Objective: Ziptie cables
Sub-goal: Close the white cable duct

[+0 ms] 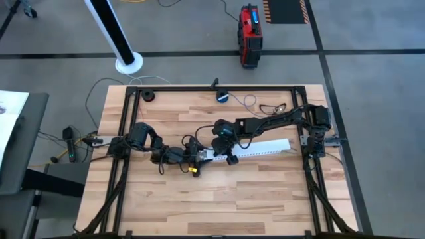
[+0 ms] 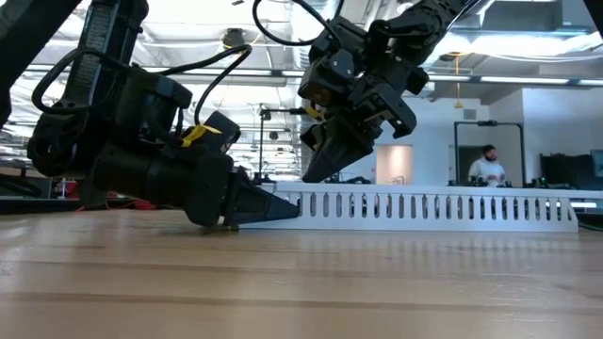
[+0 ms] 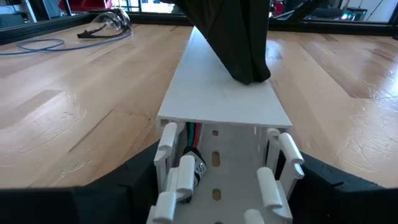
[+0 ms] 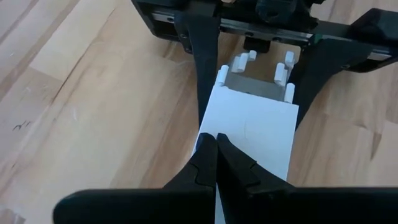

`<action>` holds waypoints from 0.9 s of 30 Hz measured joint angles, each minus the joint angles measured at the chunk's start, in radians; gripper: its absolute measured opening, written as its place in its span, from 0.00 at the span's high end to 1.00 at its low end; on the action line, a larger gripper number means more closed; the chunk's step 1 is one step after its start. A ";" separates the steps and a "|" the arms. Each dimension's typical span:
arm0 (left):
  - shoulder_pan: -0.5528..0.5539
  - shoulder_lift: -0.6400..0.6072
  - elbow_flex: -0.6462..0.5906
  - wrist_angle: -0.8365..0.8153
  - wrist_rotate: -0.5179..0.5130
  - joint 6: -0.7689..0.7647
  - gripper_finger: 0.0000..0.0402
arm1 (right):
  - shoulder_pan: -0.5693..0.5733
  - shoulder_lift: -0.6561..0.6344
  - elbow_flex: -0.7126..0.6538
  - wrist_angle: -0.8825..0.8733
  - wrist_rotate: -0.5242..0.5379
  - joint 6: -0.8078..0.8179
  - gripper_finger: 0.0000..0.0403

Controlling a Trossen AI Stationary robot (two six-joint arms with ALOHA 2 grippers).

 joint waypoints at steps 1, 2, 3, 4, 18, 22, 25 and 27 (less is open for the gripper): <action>0.000 0.000 0.001 0.000 0.000 0.000 0.41 | 0.000 0.000 -0.001 0.002 0.000 0.000 1.00; 0.000 0.000 0.002 -0.002 0.000 0.000 0.41 | 0.001 0.000 -0.001 0.004 0.000 0.000 1.00; 0.000 0.000 0.003 -0.004 0.005 0.000 0.41 | 0.002 0.000 -0.001 0.005 0.003 0.000 1.00; 0.000 0.000 0.005 -0.006 0.007 0.000 0.41 | 0.002 0.000 -0.002 0.003 0.004 0.000 1.00; 0.000 0.000 0.006 -0.007 0.011 0.002 0.43 | 0.002 0.000 -0.002 0.003 0.004 0.003 1.00; 0.000 0.000 0.006 -0.004 0.012 0.006 0.43 | 0.003 0.000 -0.002 0.003 0.004 0.003 1.00; 0.000 0.000 0.006 -0.004 0.013 0.008 0.43 | 0.003 0.000 -0.002 0.003 0.004 0.003 1.00; 0.000 0.000 0.006 -0.004 0.014 0.008 0.43 | 0.003 0.000 -0.002 0.003 0.004 -0.004 1.00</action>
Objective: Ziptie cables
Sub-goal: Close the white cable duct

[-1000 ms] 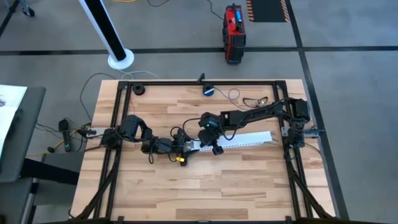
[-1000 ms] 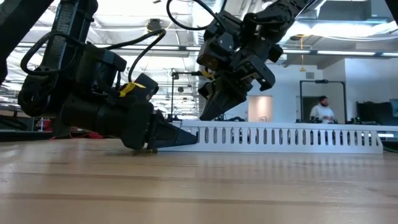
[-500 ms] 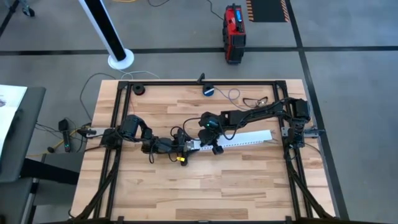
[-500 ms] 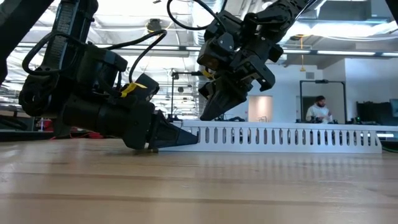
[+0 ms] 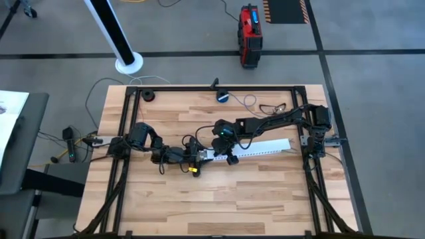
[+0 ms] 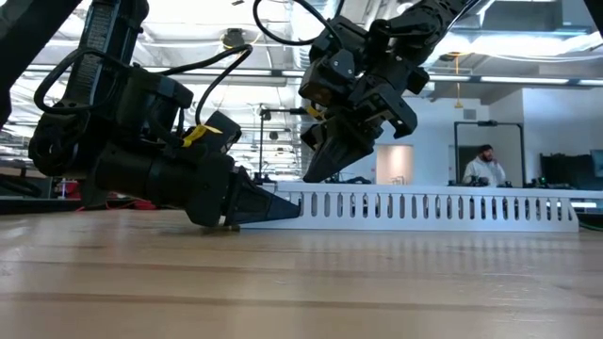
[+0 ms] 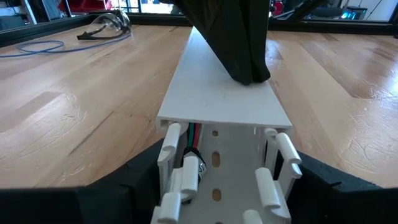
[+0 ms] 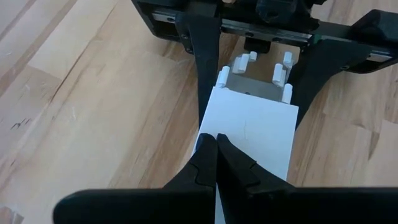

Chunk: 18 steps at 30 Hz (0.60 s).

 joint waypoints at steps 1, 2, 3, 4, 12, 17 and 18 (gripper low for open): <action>0.000 0.000 0.000 0.000 0.000 0.000 0.43 | 0.000 0.000 0.000 0.000 0.000 0.000 1.00; 0.000 0.000 0.000 0.000 0.000 0.000 0.43 | 0.000 0.000 0.000 0.002 0.000 0.000 1.00; 0.000 0.000 0.000 0.000 0.000 0.000 0.43 | 0.000 0.000 0.000 0.006 0.000 0.000 1.00; 0.000 0.000 0.000 0.000 0.001 0.000 0.43 | 0.000 0.000 -0.001 0.011 -0.001 -0.001 1.00; 0.000 0.000 0.000 0.002 0.004 0.001 0.43 | 0.000 0.001 -0.003 0.076 -0.014 -0.011 1.00; 0.000 0.000 0.010 -0.002 0.014 0.005 0.43 | 0.000 0.003 -0.004 0.116 -0.021 -0.028 1.00; 0.000 0.000 0.014 -0.005 0.019 0.007 0.43 | 0.001 0.004 -0.004 0.131 -0.028 -0.031 1.00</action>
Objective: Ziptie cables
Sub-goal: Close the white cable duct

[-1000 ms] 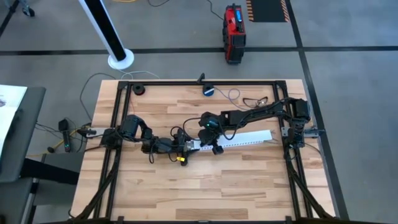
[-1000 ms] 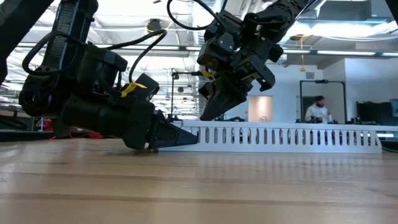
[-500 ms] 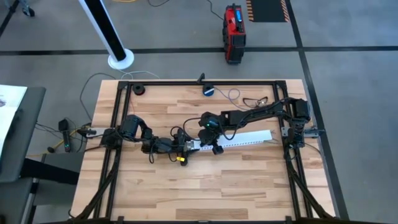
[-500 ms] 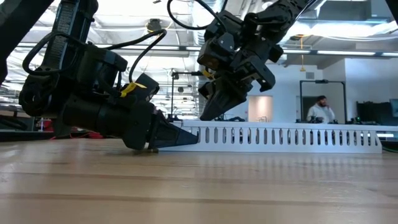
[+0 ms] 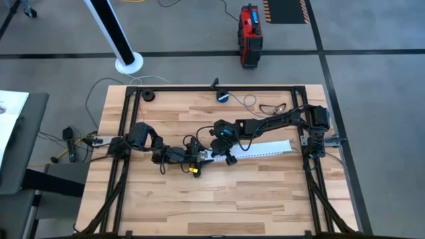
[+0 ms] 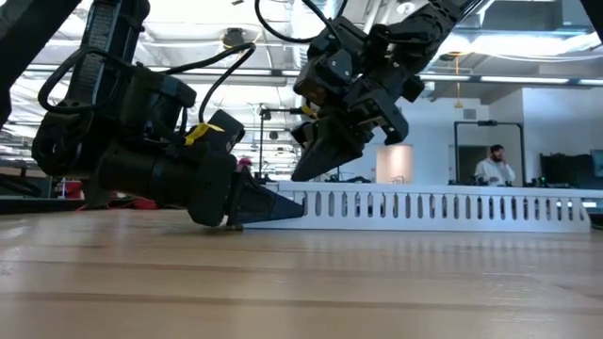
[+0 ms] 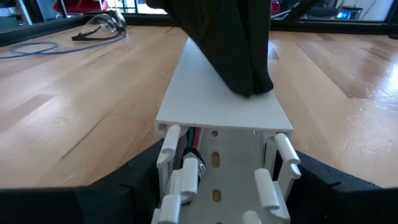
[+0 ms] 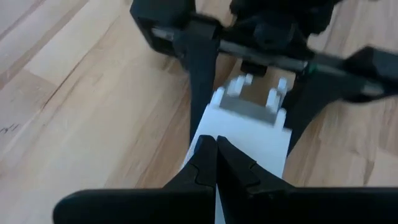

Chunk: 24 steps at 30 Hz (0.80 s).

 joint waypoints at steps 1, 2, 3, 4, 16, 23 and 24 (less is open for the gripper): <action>0.000 0.000 0.003 -0.004 0.004 0.000 0.43 | 0.000 0.001 0.000 0.018 -0.005 0.000 1.00; 0.000 0.000 0.008 -0.010 0.008 0.000 0.43 | 0.000 0.002 0.000 0.031 -0.006 0.000 1.00; 0.000 0.000 0.012 -0.015 0.012 -0.003 0.43 | 0.000 0.003 0.000 0.037 -0.006 -0.003 1.00; 0.000 0.000 0.015 -0.017 0.015 -0.005 0.43 | 0.000 0.003 0.000 0.041 -0.005 -0.007 1.00; 0.006 0.000 0.041 -0.049 0.019 -0.005 0.43 | 0.031 -0.042 0.002 0.009 0.086 -0.047 1.00; 0.007 0.000 0.041 -0.051 0.002 -0.013 0.41 | 0.074 -0.150 0.004 -0.096 0.145 0.016 1.00; 0.007 0.000 0.041 -0.051 0.000 -0.014 0.41 | 0.074 -0.152 0.004 -0.112 0.146 0.025 1.00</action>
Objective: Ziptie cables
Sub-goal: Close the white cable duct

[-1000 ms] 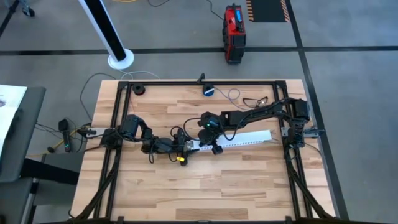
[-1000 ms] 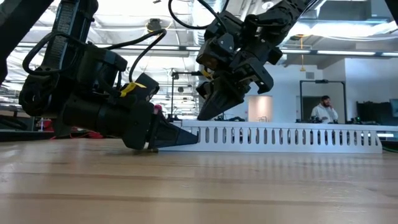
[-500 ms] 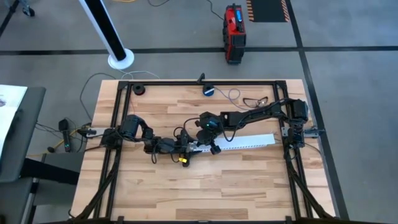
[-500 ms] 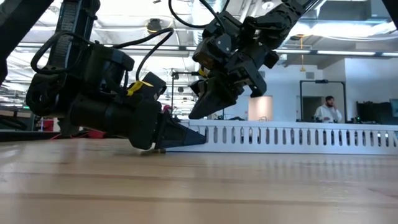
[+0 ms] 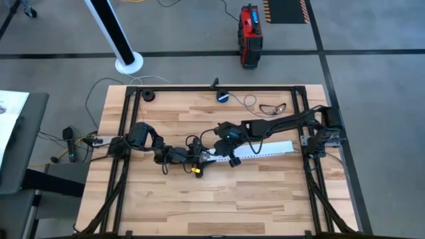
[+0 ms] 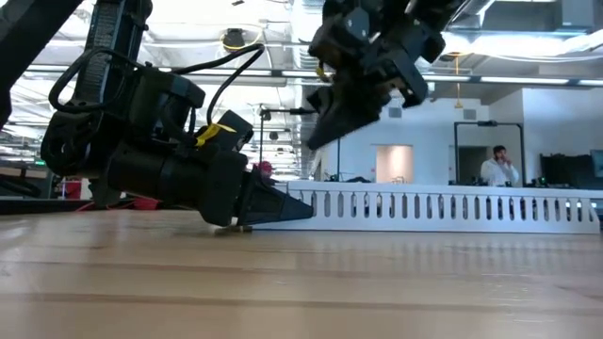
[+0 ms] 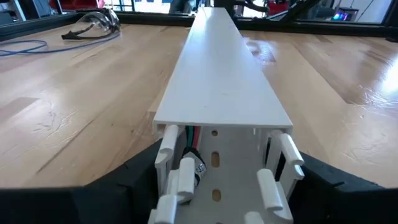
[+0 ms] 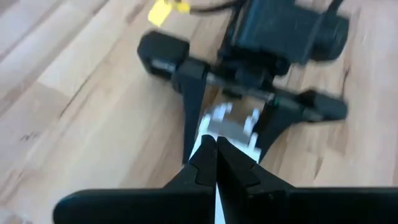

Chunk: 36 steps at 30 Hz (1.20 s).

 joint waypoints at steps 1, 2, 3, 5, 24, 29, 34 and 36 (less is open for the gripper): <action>0.000 0.000 0.000 0.000 -0.001 0.000 0.40 | 0.000 0.001 0.000 -0.017 0.000 0.005 1.00; 0.000 0.000 0.000 0.000 -0.002 -0.004 0.40 | 0.000 0.008 0.000 -0.028 0.000 0.005 1.00; 0.000 0.000 0.000 0.000 -0.001 -0.013 0.40 | -0.001 0.017 0.000 -0.030 0.000 0.004 1.00; 0.000 0.000 0.000 0.000 -0.002 -0.035 0.40 | -0.003 0.039 0.000 -0.034 0.000 -0.002 1.00; 0.001 -0.004 -0.005 0.013 0.148 -0.132 0.40 | -0.017 0.130 0.003 -0.060 -0.018 -0.006 1.00; -0.015 -0.004 -0.030 0.053 0.154 -0.167 0.40 | -0.031 0.130 -0.019 -0.039 -0.020 -0.006 1.00; -0.022 -0.004 -0.071 0.072 0.155 -0.189 0.40 | -0.046 0.128 -0.050 0.001 -0.021 0.004 1.00; -0.032 -0.004 -0.087 0.092 0.144 -0.193 0.40 | -0.047 0.129 -0.057 0.030 -0.020 0.008 1.00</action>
